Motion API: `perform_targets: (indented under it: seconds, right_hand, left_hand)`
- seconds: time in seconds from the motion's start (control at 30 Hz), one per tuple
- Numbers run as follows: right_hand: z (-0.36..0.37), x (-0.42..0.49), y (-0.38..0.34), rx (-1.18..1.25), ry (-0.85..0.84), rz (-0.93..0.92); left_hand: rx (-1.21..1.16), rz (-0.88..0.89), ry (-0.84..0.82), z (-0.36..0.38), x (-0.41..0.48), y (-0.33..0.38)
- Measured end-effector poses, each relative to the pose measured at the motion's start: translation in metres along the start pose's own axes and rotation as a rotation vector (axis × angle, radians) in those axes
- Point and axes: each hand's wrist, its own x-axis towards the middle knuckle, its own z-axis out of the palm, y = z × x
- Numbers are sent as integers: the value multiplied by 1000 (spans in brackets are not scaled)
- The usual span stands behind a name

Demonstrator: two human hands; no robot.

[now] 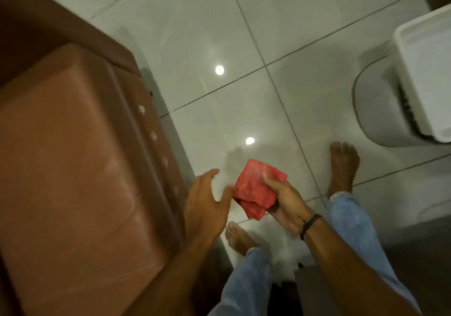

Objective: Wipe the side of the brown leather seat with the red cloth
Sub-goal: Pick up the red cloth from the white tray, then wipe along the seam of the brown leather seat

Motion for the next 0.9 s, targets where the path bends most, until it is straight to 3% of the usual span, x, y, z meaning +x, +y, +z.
perform_targets:
  seconds: [0.13, 0.3, 0.4, 0.5, 0.6, 0.73, 0.9]
  right_hand:
    - [46, 22, 89, -319, 37, -78]
    - [75, 71, 205, -553, 169, -63]
    - [92, 111, 257, -611, 188, 1]
    - [126, 149, 281, -542, 95, -7]
    - [147, 164, 291, -585, 37, -148]
    - [115, 106, 330, -711, -115, -294]
    - [92, 85, 346, -555, -1, -74]
  left_hand:
    - [372, 188, 280, -80, 9, -115]
    - [631, 231, 267, -114, 40, -207]
    - [628, 281, 361, -99, 51, -226]
    - [647, 320, 416, -92, 57, -236]
    - [640, 349, 436, -89, 59, -240]
    - [640, 360, 464, -87, 58, -240]
    - [662, 341, 441, -89, 56, -235]
